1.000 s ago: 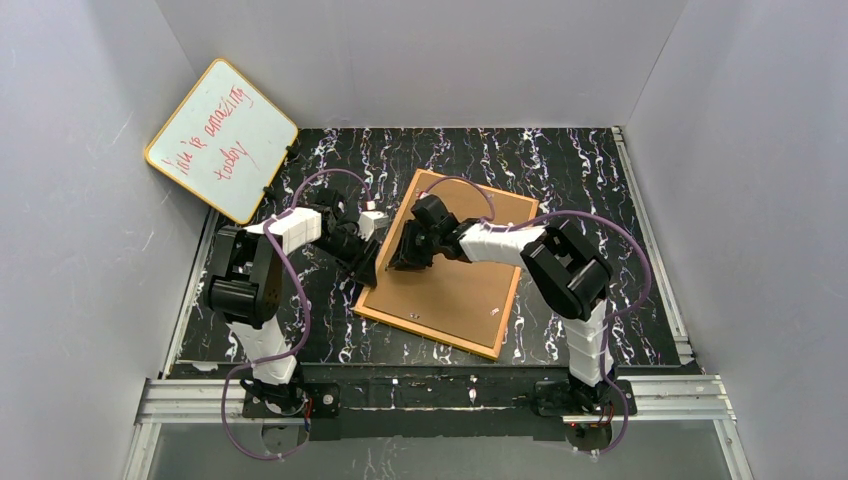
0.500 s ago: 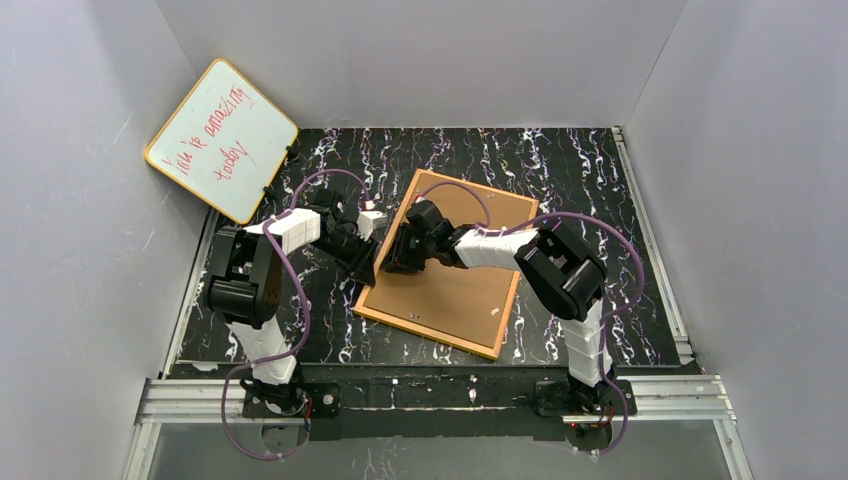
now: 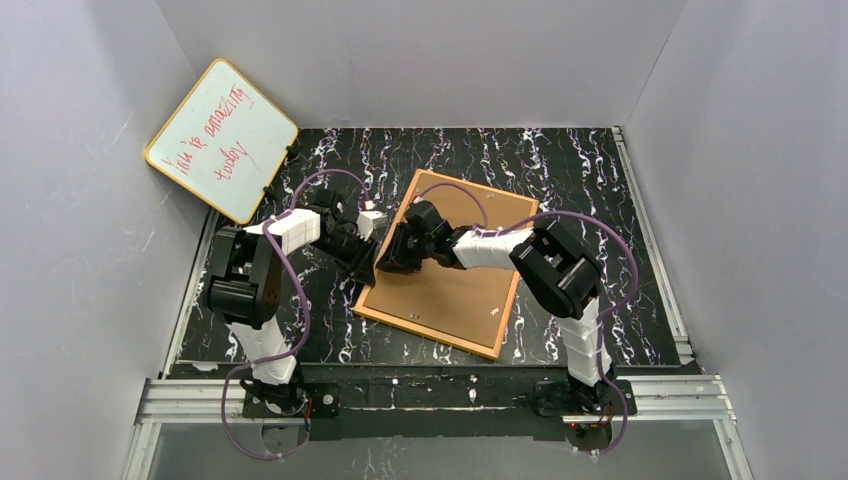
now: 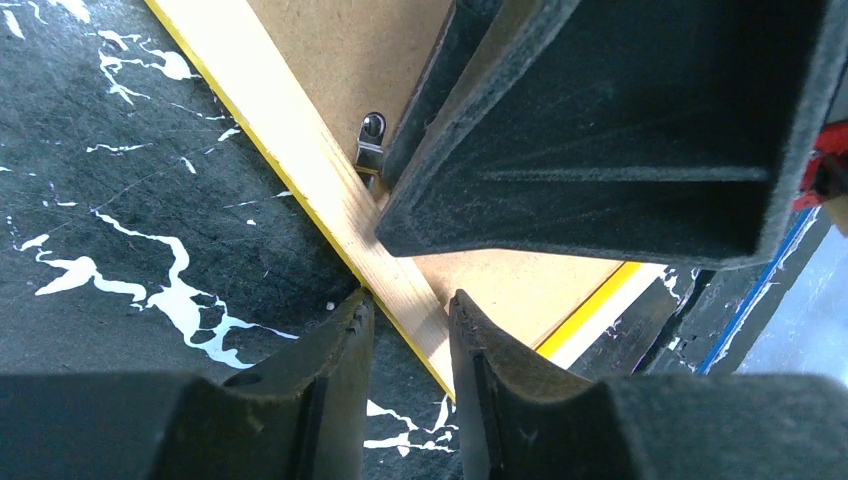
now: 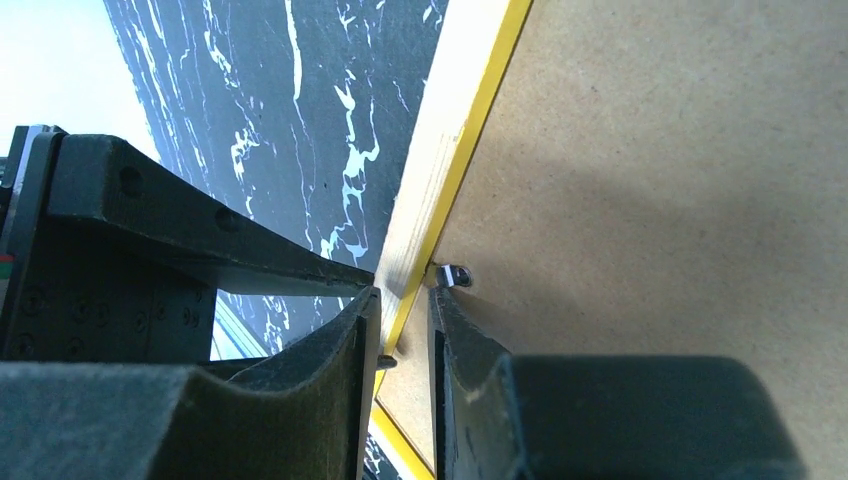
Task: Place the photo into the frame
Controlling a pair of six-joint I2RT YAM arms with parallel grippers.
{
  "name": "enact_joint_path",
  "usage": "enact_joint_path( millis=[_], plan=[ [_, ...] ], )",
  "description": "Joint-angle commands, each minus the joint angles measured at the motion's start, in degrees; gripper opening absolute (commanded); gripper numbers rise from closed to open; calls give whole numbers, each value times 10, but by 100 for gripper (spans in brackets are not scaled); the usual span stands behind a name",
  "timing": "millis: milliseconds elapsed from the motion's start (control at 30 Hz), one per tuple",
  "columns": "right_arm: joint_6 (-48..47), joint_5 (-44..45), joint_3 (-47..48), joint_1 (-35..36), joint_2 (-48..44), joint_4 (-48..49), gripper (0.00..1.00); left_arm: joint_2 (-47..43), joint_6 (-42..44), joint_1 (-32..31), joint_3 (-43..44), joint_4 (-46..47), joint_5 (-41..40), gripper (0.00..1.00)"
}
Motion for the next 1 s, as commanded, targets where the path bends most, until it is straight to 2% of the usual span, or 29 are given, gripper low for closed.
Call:
enact_joint_path(
  millis=[0,300,600,967],
  plan=[
    [-19,5,11,5,28,-18,32,13,30,-6,-26,-3,-18,23],
    [-71,13,19,-4,4,-47,32,14,39,-6,-25,-12,-17,21],
    [-64,-13,-48,-39,-77,-12,33,12,47,-6,-22,-21,-18,20],
    [-43,-45,-22,-32,-23,-2,33,12,46,-6,-21,-28,-11,18]
  ],
)
